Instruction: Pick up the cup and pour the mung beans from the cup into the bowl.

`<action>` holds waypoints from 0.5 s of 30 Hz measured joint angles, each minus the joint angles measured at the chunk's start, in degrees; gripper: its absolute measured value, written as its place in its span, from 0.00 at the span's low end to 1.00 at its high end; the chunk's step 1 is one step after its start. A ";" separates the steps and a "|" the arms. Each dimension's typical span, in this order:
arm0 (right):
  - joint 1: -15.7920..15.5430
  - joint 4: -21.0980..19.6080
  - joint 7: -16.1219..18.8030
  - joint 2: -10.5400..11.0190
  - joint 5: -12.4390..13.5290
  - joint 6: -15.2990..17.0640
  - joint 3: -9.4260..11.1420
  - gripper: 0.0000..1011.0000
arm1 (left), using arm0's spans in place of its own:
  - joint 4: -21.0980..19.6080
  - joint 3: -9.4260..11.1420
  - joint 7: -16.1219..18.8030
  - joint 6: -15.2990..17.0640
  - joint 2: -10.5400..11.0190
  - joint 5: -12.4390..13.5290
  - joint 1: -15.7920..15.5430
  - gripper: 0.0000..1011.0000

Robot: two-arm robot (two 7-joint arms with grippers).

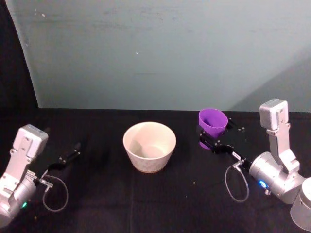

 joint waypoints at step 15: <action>0.00 0.00 0.00 0.00 0.00 0.00 0.00 0.71 | 0.00 0.00 0.00 0.00 0.00 0.00 0.00 1.00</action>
